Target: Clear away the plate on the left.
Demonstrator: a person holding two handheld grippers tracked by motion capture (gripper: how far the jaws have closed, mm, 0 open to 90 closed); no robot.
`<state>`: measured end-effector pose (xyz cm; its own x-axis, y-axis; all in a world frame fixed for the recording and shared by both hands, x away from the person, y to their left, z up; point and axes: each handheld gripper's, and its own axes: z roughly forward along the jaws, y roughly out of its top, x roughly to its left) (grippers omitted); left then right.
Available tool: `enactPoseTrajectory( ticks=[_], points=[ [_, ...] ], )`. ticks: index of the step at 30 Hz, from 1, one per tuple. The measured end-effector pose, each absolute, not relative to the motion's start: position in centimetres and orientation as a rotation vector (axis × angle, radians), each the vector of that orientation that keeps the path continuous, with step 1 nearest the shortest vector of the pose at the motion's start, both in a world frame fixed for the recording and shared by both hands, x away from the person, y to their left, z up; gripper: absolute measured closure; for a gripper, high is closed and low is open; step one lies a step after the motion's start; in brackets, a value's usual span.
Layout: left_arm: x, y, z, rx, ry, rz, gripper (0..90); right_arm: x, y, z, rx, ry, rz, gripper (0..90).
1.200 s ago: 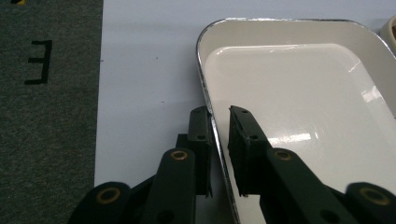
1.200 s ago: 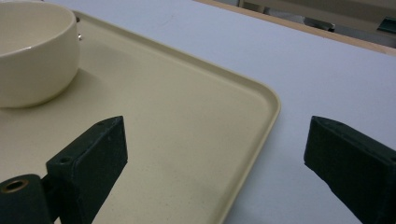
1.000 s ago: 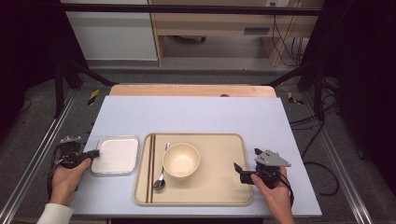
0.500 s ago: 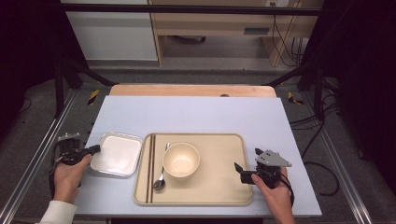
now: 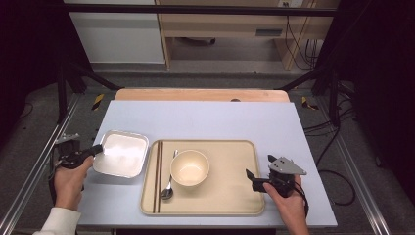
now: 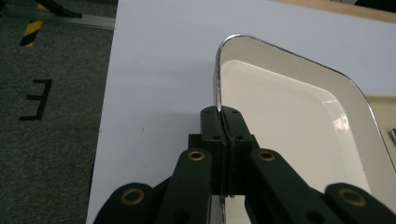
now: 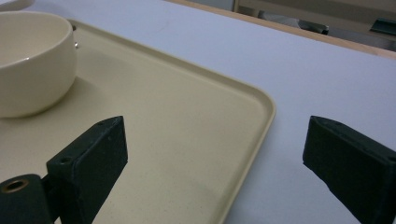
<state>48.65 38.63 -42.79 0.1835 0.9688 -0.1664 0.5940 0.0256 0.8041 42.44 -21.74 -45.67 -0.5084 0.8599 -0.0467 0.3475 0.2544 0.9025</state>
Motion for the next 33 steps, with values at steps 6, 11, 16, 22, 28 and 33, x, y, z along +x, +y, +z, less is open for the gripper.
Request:
enactPoseTrajectory(
  ticks=[6,11,16,22,28,33],
  points=[
    [48.6,37.1,-39.6,1.603,1.461,0.551,89.1,42.1,-20.3,-43.3,1.082,1.906,1.264,10.8],
    [48.9,35.4,-37.6,1.608,1.425,0.546,89.1,41.7,-18.7,-41.3,1.061,1.86,1.301,18.8],
    [49.6,32.7,-36.1,1.614,1.381,0.515,89.1,41.3,-15.8,-39.2,1.021,1.888,1.32,27.3],
    [50.2,30.3,-35.6,1.639,1.354,0.499,89.1,41.3,-13.6,-38.7,0.978,1.936,1.334,30.2],
    [51.1,26.8,-35.2,1.68,1.321,0.488,89.1,41.6,-12.0,-38.2,1.02,1.908,1.411,39.3],
    [51.5,24.8,-35.2,1.7,1.3,0.481,89.1,41.9,-11.3,-37.9,1.072,1.858,1.413,44.6]
  ],
)
